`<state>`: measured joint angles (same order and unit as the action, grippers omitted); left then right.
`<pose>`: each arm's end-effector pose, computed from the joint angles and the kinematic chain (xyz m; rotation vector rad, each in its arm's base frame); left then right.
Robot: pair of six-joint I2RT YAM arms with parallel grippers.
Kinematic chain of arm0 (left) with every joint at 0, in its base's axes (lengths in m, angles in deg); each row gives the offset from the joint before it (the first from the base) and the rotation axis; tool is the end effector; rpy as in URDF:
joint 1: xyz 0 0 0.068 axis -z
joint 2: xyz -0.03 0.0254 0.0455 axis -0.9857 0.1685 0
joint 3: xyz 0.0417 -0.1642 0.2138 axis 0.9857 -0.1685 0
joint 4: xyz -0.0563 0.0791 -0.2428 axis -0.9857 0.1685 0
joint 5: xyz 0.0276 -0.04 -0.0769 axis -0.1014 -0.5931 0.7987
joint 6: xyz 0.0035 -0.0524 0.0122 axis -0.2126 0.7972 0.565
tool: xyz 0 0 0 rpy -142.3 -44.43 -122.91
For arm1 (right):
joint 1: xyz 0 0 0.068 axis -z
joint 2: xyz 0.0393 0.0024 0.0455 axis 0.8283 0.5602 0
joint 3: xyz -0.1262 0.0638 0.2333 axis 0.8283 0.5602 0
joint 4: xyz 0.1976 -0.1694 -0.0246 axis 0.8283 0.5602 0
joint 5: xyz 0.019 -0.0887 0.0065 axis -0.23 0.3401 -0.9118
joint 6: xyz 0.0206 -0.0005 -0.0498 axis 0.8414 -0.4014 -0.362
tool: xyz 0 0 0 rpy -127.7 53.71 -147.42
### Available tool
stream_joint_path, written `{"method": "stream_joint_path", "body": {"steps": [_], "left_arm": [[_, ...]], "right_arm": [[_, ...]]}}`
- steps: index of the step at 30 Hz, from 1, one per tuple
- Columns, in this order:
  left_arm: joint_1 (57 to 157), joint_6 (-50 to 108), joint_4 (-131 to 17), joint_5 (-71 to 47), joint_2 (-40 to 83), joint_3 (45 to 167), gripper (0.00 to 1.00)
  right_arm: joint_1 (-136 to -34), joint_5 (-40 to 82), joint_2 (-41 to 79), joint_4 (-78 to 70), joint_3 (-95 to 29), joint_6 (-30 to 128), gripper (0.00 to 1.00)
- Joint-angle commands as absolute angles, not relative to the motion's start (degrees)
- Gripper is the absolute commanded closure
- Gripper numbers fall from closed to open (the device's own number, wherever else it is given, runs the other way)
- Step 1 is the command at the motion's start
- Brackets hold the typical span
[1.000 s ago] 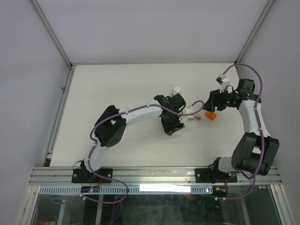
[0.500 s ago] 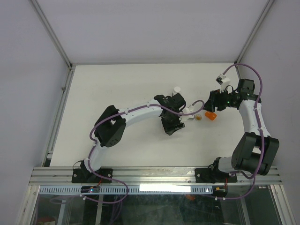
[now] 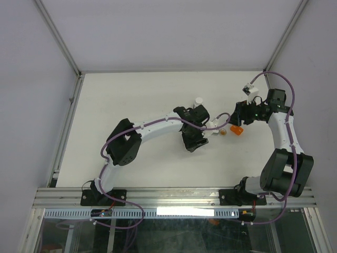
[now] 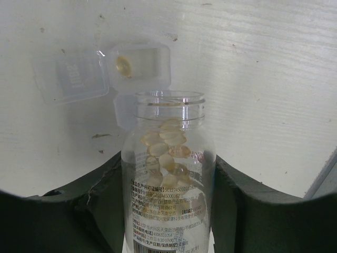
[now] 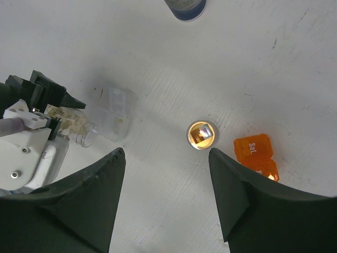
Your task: Sort the pills into containers
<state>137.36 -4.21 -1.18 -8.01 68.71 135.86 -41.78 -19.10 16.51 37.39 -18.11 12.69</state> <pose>0.2341 -0.3751 0.1992 1.8855 2.2335 -0.4146 0.2667 -0.0404 0.2697 -0.5679 2.2213 0.6988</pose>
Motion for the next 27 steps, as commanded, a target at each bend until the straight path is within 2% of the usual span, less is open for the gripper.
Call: {"method": "stream_joint_path", "body": {"steps": [1, 3, 6, 8, 11, 13, 16, 18, 21, 23, 25, 27], "left_arm": [[137.6, -4.9, -3.4, -9.8, 66.4, 135.5, 1.00], [137.9, -4.0, -0.2, -7.9, 67.6, 139.2, 1.00], [137.5, -5.2, -3.9, -10.3, 66.4, 135.0, 1.00], [137.9, -4.2, -0.2, -8.5, 67.9, 138.9, 1.00], [137.7, -5.1, -3.7, -10.7, 66.7, 135.1, 1.00], [137.9, -4.0, 0.4, -8.6, 68.4, 139.4, 1.00], [137.7, -5.2, -2.7, -11.0, 66.9, 135.7, 1.00], [137.9, -4.2, 0.9, -9.1, 68.5, 139.8, 1.00], [138.0, -5.1, -2.1, -10.5, 67.4, 136.7, 1.00], [138.2, -4.2, 1.0, -8.9, 68.3, 140.3, 1.00], [137.8, -5.4, -3.5, -9.5, 66.6, 135.6, 1.00], [137.8, -4.8, 0.1, -10.0, 68.8, 139.0, 1.00]], "right_arm": [[-41.4, -20.9, 16.3, 36.9, -20.9, 12.2, 0.32], [-41.4, -20.9, 16.2, 36.7, -20.6, 12.3, 0.32], [-41.4, -20.6, 16.3, 37.2, -21.0, 12.2, 0.32], [-41.4, -20.8, 16.1, 36.6, -20.6, 12.4, 0.32], [-41.4, -20.6, 16.3, 37.0, -20.9, 12.3, 0.32], [-41.4, -20.8, 16.2, 36.9, -20.7, 12.2, 0.32], [-41.4, -20.6, 16.2, 36.8, -20.9, 12.2, 0.32], [-41.4, -20.9, 16.2, 36.9, -20.7, 12.3, 0.32], [-41.4, -20.7, 16.4, 37.1, -21.0, 12.2, 0.32], [-41.4, -20.8, 16.2, 36.8, -20.7, 12.3, 0.32], [-41.4, -20.5, 16.2, 36.7, -20.8, 12.4, 0.32], [-41.4, -20.9, 16.3, 37.2, -20.9, 12.2, 0.32]]}}
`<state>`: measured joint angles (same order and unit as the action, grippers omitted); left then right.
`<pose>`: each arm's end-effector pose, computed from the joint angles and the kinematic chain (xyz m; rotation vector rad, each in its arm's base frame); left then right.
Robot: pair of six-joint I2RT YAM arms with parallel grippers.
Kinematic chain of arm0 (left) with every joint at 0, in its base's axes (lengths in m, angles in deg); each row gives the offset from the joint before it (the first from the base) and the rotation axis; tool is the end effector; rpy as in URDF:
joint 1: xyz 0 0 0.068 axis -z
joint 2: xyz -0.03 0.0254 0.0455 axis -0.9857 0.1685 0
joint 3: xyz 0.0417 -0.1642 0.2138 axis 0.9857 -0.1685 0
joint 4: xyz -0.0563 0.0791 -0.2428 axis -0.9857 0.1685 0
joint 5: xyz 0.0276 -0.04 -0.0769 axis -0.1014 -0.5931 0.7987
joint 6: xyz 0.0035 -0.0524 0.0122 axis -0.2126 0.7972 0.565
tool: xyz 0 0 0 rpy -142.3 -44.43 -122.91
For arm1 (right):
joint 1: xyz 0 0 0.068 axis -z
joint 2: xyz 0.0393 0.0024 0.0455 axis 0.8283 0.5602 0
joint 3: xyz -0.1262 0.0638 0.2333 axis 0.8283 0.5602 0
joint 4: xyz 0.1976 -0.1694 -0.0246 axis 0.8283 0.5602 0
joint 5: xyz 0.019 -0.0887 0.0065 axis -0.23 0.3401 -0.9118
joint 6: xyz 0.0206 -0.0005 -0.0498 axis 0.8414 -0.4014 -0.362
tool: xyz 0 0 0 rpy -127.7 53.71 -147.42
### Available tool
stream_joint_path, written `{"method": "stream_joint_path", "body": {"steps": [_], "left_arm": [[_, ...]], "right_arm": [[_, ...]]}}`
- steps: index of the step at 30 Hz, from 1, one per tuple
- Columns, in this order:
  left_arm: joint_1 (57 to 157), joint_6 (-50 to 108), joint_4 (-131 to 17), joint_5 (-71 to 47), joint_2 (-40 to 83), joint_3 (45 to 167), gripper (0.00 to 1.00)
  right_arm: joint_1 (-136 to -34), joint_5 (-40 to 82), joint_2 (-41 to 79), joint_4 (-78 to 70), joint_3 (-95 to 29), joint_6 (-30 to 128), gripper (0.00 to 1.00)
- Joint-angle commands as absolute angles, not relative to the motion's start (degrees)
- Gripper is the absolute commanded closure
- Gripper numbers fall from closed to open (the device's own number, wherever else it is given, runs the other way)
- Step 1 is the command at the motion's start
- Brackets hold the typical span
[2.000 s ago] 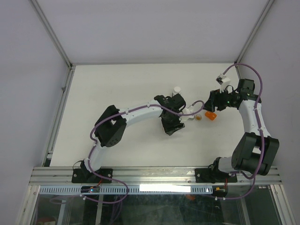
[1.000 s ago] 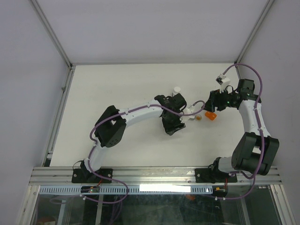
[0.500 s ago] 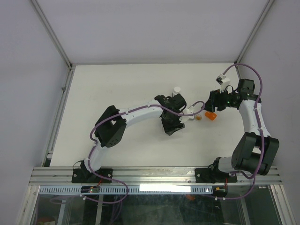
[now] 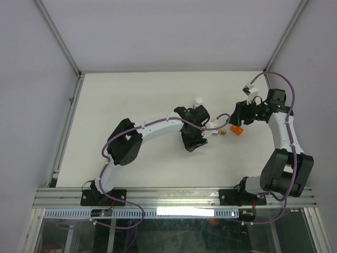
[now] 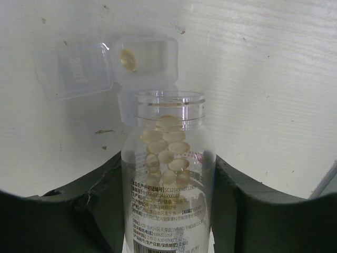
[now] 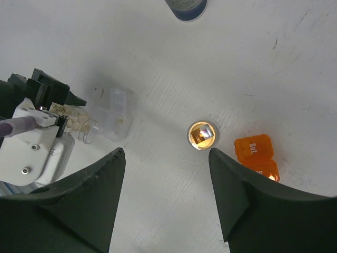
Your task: Sort the pills into containers
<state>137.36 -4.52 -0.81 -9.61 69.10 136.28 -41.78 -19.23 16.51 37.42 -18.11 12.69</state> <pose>0.2354 -0.3754 0.1980 1.8879 2.2339 -0.3721 0.2667 -0.0403 0.2697 -0.5682 2.2202 0.7016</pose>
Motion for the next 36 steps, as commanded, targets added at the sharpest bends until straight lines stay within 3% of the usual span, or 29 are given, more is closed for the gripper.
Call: {"method": "stream_joint_path", "body": {"steps": [1, 36], "left_arm": [[138.1, -4.5, 1.0, -8.3, 69.2, 140.8, 1.00], [138.2, -5.0, 0.8, -11.3, 69.1, 138.9, 1.00]], "right_arm": [[-41.4, -20.9, 16.2, 36.7, -20.7, 12.4, 0.32], [-41.4, -21.1, 16.4, 37.2, -20.9, 12.3, 0.32]]}}
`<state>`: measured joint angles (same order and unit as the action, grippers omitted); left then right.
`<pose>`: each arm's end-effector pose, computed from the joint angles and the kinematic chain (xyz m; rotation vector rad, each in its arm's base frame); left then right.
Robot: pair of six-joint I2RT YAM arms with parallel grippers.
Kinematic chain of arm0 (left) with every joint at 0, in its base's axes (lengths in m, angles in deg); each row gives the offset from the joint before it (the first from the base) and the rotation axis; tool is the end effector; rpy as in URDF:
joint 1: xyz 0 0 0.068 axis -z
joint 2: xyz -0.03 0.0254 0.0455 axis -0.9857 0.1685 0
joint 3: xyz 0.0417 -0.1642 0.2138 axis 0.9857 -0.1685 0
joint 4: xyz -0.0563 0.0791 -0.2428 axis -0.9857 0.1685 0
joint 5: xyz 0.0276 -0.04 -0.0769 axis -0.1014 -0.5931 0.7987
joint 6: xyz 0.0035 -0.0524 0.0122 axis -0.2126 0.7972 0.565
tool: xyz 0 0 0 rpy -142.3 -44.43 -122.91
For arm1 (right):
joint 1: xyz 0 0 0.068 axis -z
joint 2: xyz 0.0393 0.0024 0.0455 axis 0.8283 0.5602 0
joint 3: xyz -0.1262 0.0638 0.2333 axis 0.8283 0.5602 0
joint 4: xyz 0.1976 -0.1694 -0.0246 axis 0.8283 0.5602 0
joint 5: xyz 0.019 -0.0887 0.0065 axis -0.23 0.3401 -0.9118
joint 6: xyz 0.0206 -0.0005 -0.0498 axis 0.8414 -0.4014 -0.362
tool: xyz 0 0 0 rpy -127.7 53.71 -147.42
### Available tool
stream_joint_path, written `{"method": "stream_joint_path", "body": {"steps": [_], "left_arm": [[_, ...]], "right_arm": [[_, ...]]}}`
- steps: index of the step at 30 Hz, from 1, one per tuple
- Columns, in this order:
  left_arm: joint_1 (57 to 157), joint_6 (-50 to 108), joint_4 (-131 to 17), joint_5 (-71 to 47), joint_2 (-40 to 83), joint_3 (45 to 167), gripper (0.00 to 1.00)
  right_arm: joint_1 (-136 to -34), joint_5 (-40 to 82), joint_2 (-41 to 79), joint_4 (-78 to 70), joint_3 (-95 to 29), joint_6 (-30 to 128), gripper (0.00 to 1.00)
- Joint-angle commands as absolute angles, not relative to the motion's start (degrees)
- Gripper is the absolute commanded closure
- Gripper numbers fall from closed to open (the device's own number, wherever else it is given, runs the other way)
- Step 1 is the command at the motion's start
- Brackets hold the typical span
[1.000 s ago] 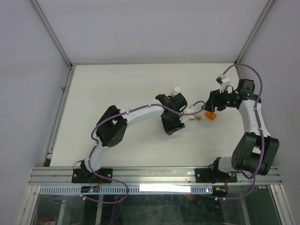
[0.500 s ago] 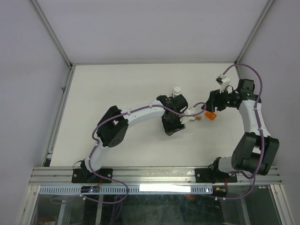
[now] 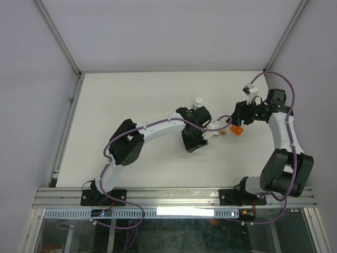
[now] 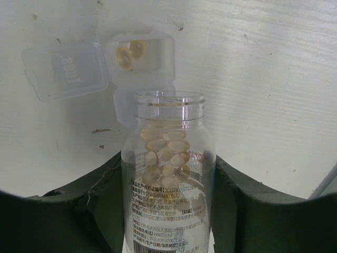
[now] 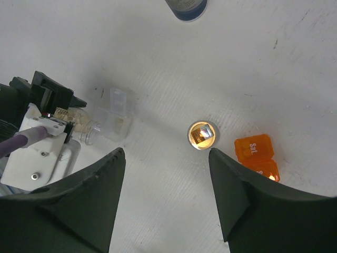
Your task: Sort the pills into containers
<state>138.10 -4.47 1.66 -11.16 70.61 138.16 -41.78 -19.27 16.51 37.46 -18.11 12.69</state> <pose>0.2325 -0.3797 0.1946 1.9161 2.2546 -0.3231 0.2666 -0.0403 0.2697 -0.5681 2.2203 0.7028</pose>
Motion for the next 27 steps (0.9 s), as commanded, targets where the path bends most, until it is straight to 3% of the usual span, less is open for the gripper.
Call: {"method": "stream_joint_path", "body": {"steps": [1, 17, 22, 27], "left_arm": [[138.2, -5.0, 0.9, -10.8, 69.2, 139.1, 1.00], [138.1, -4.2, -4.5, -10.9, 64.4, 134.6, 1.00], [138.0, -2.6, -22.3, -8.8, 52.4, 119.8, 1.00], [138.0, -0.4, -50.3, -3.7, 35.5, 99.0, 1.00]], "right_arm": [[-41.4, -21.1, 16.4, 37.0, -20.8, 12.4, 0.32], [-41.4, -21.6, 16.4, 37.2, -20.8, 12.2, 0.32], [-41.4, -22.8, 16.3, 37.5, -20.7, 11.2, 0.32], [-41.5, -27.4, 14.8, 38.6, -19.9, 7.4, 0.32]]}}
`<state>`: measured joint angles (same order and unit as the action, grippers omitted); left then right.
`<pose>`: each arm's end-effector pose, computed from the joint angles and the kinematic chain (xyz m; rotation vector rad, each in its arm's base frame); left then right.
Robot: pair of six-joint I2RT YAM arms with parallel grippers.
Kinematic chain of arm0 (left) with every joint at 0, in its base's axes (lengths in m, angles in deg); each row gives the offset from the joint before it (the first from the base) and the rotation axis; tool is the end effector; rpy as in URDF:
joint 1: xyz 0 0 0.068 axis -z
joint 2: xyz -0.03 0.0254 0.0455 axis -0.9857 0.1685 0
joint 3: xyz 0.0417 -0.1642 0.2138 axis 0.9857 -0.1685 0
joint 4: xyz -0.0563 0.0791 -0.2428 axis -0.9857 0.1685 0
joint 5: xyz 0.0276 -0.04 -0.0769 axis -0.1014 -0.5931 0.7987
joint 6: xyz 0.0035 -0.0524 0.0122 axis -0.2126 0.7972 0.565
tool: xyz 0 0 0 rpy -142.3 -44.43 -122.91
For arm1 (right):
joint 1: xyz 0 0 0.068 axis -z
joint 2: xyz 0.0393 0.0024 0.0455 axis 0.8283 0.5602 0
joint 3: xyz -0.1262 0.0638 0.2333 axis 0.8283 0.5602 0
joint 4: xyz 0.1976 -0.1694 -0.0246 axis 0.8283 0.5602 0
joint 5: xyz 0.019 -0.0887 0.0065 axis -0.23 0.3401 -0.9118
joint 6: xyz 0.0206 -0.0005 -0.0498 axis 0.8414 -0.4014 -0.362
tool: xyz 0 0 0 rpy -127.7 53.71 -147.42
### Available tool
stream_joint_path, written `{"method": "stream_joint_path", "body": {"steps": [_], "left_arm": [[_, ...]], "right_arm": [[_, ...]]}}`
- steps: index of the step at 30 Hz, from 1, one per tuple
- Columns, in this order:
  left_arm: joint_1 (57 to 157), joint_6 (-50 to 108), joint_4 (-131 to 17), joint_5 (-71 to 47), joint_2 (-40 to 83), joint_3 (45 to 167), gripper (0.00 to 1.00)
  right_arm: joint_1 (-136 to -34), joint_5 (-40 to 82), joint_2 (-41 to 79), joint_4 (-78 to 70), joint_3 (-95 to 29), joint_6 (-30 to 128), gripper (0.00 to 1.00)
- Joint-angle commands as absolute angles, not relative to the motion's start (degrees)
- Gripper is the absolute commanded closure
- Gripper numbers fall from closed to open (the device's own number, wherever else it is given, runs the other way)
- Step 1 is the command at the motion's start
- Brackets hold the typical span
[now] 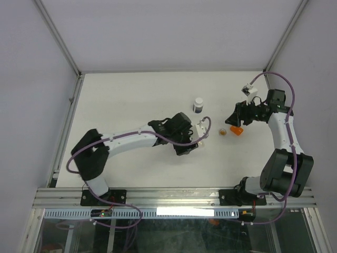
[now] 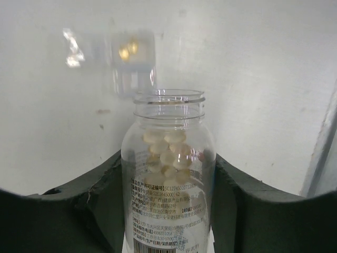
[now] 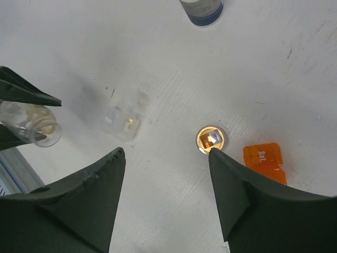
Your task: Sort the pills into containers
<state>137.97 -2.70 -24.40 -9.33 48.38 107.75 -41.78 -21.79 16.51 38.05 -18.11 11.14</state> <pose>0.1957 -0.3218 0.2128 1.7201 2.0218 -0.4718 0.2654 -0.0389 0.2702 -0.6016 2.1868 0.7424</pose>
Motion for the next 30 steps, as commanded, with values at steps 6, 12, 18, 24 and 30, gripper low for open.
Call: {"method": "stream_joint_path", "body": {"steps": [6, 12, 18, 24, 30], "left_arm": [[137.8, 9.3, -90.3, 3.9, 21.5, 75.5, 1.00], [137.4, 18.6, -111.9, 9.2, 16.6, 63.7, 1.00], [137.3, 21.6, -117.5, 10.9, 11.4, 55.8, 1.00], [137.3, 22.4, -120.0, 9.8, 9.7, 49.7, 1.00], [137.3, 22.9, -122.5, 9.7, 10.5, 46.7, 1.00]], "right_arm": [[-42.6, -37.9, 11.0, 41.3, -16.6, -4.3, 0.32], [-45.9, -38.2, 11.3, 55.9, -14.3, -45.2, 0.03], [-46.1, -35.0, 20.3, 62.2, -19.5, -58.5, 0.01], [-47.2, -28.2, 26.5, 54.7, -19.7, -57.3, 0.01], [-49.5, -19.9, 30.6, 44.4, -19.1, -53.8, 0.01]]}}
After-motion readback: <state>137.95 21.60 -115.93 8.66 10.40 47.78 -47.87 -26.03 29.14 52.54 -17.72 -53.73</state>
